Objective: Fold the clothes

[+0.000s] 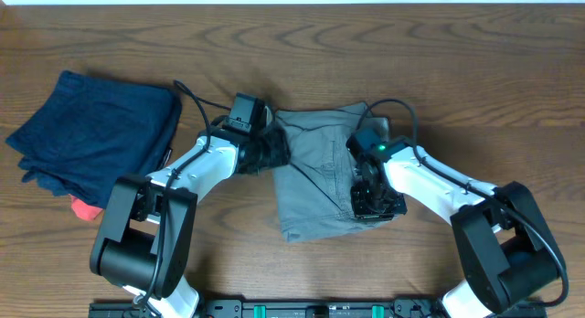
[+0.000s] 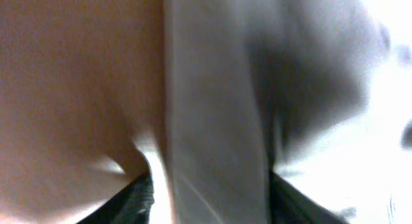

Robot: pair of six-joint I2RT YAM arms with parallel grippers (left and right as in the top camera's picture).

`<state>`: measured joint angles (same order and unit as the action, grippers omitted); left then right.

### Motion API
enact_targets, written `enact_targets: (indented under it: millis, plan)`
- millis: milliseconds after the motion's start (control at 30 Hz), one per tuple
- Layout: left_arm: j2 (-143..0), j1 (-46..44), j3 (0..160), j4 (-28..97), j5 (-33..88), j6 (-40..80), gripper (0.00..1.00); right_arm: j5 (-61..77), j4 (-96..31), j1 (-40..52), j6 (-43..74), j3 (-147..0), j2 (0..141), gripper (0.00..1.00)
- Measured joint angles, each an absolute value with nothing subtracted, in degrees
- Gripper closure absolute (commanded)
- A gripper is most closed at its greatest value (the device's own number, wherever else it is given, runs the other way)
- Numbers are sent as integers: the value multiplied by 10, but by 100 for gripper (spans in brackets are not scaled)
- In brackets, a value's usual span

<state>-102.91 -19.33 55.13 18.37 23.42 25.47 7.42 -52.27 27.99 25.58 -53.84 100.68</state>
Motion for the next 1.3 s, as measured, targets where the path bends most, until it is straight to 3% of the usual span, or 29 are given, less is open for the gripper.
enact_targets:
  millis: [333,400,500,833,1033,1167,1300]
  plan:
    - [-1002,-226,542,290,323,254,48,-18,-463,143,292,-577,1013,86]
    - [-968,-227,538,275,310,254,46,-34,-454,115,287,-602,1018,86]
    - [-905,-226,538,224,263,251,29,-37,-460,88,255,-650,1018,85]
    - [-882,-226,542,37,142,251,28,-10,-571,108,222,-711,1018,86]
    - [-975,-226,541,61,178,250,35,-7,-573,111,240,-691,1018,85]
    - [-1023,-226,540,110,214,250,49,-6,-532,111,245,-655,1018,84]
    - [-1029,-224,546,180,244,247,61,-7,-476,111,244,-615,1018,75]
